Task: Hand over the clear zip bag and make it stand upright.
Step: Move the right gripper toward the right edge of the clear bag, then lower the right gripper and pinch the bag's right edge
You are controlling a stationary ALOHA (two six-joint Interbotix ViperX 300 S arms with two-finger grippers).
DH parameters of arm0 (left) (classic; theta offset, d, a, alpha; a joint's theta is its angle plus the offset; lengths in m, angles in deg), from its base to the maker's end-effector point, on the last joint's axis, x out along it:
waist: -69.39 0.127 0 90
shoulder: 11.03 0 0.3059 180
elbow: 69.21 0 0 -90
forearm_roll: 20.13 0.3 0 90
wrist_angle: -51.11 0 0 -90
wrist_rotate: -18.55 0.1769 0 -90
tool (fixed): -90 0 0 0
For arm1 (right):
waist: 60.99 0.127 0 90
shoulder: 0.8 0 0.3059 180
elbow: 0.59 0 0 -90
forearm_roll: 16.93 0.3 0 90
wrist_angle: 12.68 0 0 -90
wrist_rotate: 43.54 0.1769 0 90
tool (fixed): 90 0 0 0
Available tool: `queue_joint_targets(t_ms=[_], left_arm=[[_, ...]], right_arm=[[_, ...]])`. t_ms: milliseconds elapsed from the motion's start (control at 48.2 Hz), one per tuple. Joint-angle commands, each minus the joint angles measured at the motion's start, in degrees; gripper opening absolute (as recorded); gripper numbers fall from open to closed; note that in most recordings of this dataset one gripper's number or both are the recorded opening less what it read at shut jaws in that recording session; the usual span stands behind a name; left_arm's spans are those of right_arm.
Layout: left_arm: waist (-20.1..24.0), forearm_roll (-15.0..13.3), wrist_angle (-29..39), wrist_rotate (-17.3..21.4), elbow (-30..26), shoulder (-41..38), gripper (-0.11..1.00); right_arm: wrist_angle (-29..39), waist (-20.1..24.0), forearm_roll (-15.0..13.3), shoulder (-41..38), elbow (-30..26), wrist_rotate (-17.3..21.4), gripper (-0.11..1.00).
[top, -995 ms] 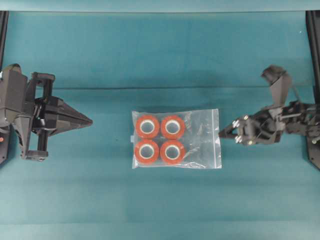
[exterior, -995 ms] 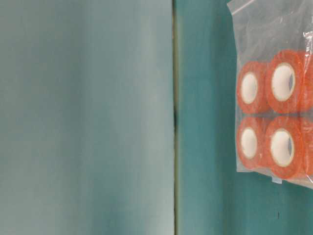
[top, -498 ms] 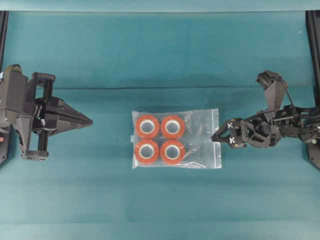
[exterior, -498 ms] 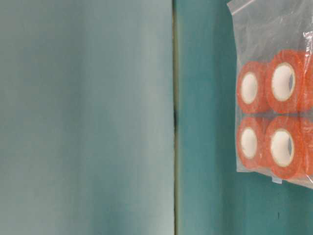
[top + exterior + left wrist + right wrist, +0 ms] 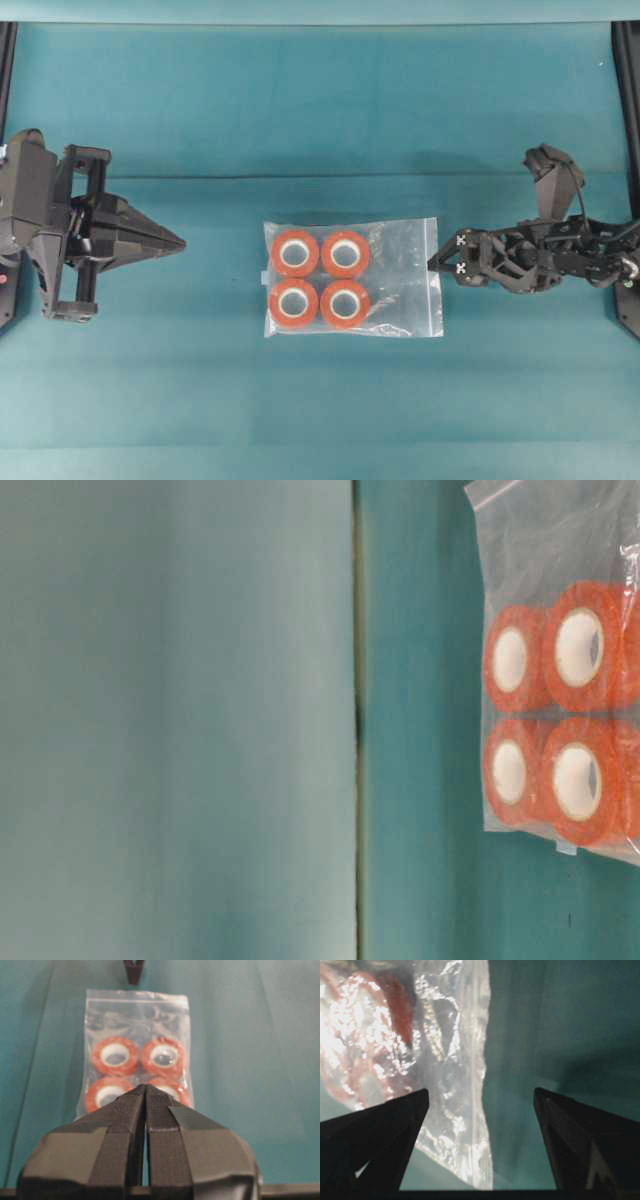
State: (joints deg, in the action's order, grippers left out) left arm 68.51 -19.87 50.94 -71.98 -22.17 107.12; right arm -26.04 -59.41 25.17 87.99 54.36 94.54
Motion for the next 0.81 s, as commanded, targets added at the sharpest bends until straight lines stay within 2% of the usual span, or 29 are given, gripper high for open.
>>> queue_joint_targets(t_ms=[0, 207, 456, 788], left_arm=[[0.0, 0.2, -0.3, -0.1, -1.3, 0.1, -0.01], [-0.1, 0.2, -0.5, -0.2, -1.4, 0.1, -0.01], [0.0, 0.2, -0.5, -0.2, -1.3, 0.1, -0.01], [0.0, 0.2, -0.5, -0.1, -1.1, 0.1, -0.01]], right_arm=[[-0.8, 0.3, 0.3, -0.8, -1.2, 0.3, 0.93], [-1.5, 1.8, 0.6, -4.6, -4.0, 0.4, 0.93], [-4.8, 4.0, 2.4, -10.2, -8.7, 0.4, 0.93], [-6.5, 5.2, 4.4, -12.3, -9.5, 0.4, 0.93]])
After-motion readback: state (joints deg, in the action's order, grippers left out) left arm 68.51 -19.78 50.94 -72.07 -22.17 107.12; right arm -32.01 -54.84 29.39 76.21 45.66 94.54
